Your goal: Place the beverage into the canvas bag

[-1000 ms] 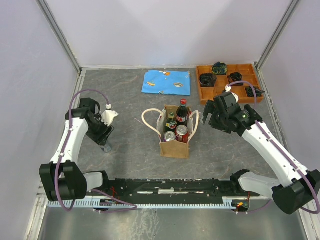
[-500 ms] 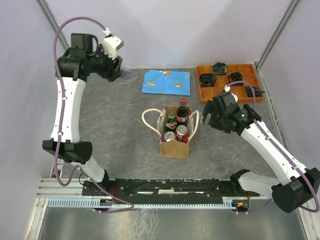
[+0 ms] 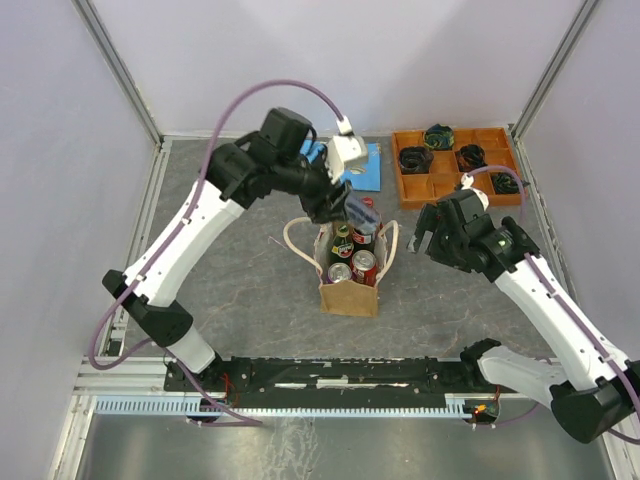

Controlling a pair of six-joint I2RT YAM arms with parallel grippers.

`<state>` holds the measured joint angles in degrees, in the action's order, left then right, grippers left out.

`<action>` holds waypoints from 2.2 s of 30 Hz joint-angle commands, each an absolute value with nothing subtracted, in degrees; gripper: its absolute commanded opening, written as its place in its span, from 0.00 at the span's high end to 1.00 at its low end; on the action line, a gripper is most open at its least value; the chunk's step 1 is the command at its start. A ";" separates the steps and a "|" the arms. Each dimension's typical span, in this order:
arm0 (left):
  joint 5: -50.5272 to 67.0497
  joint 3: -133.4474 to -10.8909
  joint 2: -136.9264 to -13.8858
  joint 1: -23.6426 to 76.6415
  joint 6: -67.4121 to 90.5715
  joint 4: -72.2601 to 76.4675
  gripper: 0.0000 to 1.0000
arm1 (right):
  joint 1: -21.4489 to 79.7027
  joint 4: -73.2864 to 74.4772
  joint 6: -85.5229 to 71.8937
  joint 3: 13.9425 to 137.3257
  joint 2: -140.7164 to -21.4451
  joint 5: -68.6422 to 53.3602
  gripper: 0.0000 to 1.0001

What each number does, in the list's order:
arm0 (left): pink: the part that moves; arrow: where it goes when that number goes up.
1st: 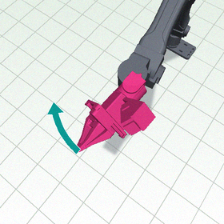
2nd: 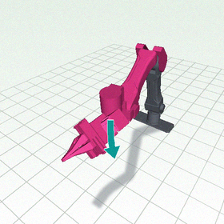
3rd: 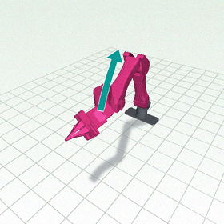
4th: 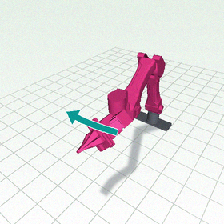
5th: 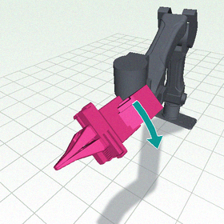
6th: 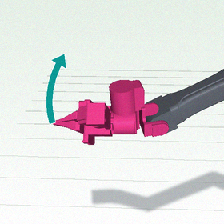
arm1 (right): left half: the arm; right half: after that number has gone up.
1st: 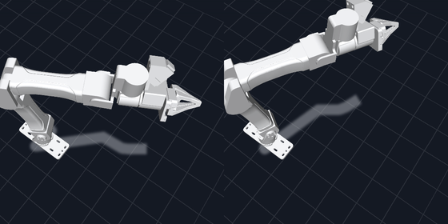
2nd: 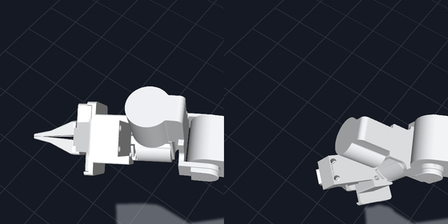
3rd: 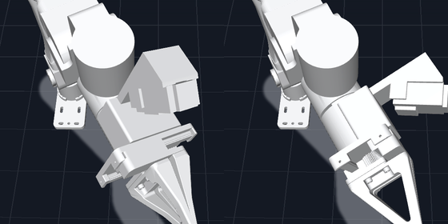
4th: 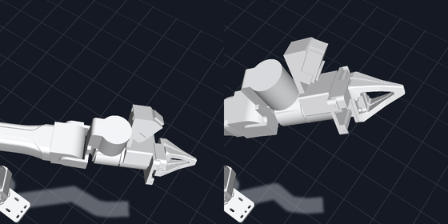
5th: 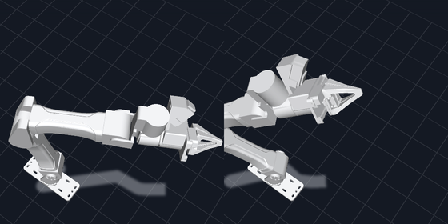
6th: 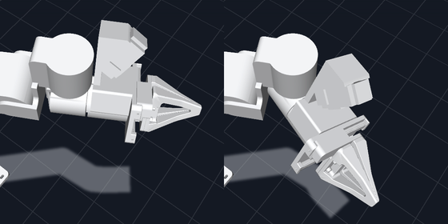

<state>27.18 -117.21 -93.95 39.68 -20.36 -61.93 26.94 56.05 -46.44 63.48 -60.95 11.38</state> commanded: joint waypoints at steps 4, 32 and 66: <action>24.43 -105.98 -85.70 46.49 -23.85 -54.79 0.97 | 26.74 59.96 -48.24 61.33 -56.24 14.58 0.01; 21.90 -95.77 -89.14 53.77 -32.38 -54.12 0.97 | 26.57 62.14 -48.19 61.66 -54.08 17.40 0.01; 20.81 -94.89 -101.88 57.50 -41.23 -61.51 0.97 | 26.07 65.52 -47.67 62.61 -51.77 20.38 0.01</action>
